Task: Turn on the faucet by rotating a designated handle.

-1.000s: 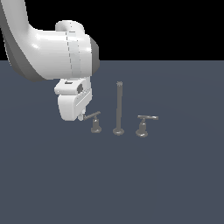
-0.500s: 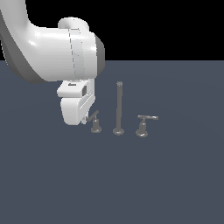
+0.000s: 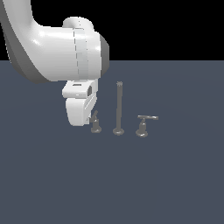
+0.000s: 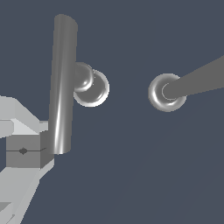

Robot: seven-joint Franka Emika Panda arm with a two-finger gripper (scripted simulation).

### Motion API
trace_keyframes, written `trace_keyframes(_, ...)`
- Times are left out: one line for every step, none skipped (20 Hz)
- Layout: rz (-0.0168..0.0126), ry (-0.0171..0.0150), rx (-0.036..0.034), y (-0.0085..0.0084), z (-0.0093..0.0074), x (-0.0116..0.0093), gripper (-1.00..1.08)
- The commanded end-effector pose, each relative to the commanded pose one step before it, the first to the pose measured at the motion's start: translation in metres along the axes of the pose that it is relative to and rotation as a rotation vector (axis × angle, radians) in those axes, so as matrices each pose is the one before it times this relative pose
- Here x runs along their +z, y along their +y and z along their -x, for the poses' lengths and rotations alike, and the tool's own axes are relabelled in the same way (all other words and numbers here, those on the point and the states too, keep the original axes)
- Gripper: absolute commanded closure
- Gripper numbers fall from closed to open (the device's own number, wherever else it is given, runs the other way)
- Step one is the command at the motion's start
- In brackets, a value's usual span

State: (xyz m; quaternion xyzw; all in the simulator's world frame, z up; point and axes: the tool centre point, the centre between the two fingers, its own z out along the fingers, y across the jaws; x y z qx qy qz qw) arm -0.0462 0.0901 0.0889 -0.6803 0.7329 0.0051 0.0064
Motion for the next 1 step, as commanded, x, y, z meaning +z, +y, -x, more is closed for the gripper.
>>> trace_keyframes(0.00028,0.01571,0.06388,-0.00726,-0.04484,-0.00098,1.08)
